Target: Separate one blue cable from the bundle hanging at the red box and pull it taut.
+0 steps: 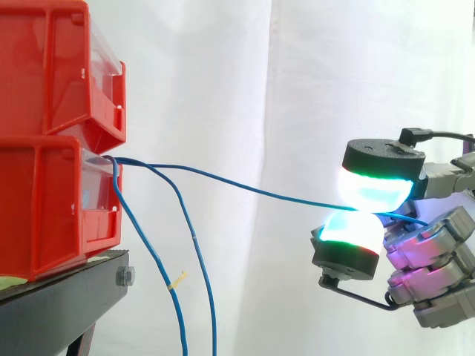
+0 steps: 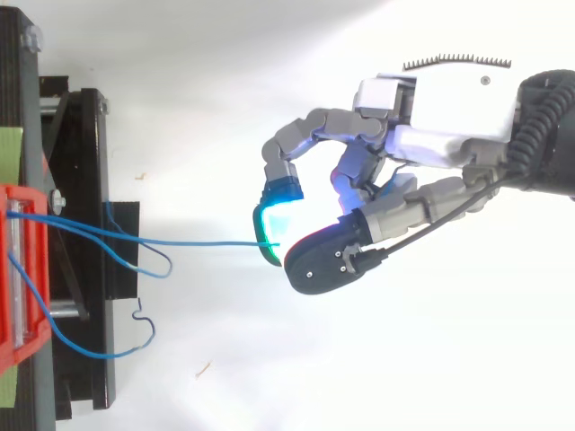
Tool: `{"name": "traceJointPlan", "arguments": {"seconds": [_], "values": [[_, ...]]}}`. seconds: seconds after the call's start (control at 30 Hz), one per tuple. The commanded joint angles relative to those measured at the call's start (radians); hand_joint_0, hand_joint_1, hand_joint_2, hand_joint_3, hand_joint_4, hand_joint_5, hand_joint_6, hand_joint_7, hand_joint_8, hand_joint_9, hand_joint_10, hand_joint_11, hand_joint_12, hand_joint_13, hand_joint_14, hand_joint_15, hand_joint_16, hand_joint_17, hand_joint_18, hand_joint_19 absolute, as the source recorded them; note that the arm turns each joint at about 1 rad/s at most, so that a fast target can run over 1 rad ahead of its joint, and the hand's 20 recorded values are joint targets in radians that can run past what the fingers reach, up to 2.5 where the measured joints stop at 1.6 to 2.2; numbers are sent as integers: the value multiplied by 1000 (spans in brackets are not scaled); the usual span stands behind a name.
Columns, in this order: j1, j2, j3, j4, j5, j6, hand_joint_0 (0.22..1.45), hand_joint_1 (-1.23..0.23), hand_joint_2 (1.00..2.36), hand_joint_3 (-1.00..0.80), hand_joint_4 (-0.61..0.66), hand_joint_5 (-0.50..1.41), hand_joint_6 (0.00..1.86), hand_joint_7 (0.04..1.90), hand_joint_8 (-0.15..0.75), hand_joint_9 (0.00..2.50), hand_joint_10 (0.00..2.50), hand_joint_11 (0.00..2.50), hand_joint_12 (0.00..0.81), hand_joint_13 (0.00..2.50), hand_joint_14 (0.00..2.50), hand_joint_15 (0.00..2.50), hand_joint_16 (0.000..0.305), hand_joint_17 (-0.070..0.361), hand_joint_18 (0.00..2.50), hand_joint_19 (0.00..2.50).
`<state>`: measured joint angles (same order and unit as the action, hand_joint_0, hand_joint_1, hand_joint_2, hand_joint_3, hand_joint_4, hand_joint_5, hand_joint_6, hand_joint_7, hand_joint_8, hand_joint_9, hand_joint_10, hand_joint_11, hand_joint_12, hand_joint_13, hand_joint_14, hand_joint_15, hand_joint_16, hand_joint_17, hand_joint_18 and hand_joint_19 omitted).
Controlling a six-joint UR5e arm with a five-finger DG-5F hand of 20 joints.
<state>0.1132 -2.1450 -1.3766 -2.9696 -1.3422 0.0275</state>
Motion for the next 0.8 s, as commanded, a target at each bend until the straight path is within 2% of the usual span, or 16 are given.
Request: {"name": "traceJointPlan", "arguments": {"seconds": [0.0, 0.27, 0.43, 0.57, 0.77], "values": [[3, 0, -2, 3, 2, 31, 649, -800, 1031, -63, 62, -140, 851, 1359, 336, 1207, 1016, 1808, 421, 828, 2124, 1507, 42, 94, 1315, 1632], [10, 0, -2, 14, 2, 23, 648, -801, 1031, -62, 42, -140, 850, 1368, 341, 1196, 1048, 1783, 412, 822, 2169, 1490, 41, 92, 1315, 1629], [14, 0, -2, 49, -2, -49, 638, -799, 1034, -26, 55, -141, 855, 1369, 343, 1194, 1063, 1774, 413, 827, 2192, 1488, 40, 90, 1313, 1631], [14, 0, -2, 50, 0, -101, 633, -790, 1034, -12, 61, -138, 862, 1359, 348, 1202, 1107, 1785, 409, 828, 2196, 1500, 40, 90, 1311, 1643], [14, 0, -2, 52, 3, -133, 632, -785, 1032, -5, 55, -136, 865, 1363, 347, 1212, 1159, 1798, 409, 833, 2208, 1505, 41, 93, 1320, 1636]]}}
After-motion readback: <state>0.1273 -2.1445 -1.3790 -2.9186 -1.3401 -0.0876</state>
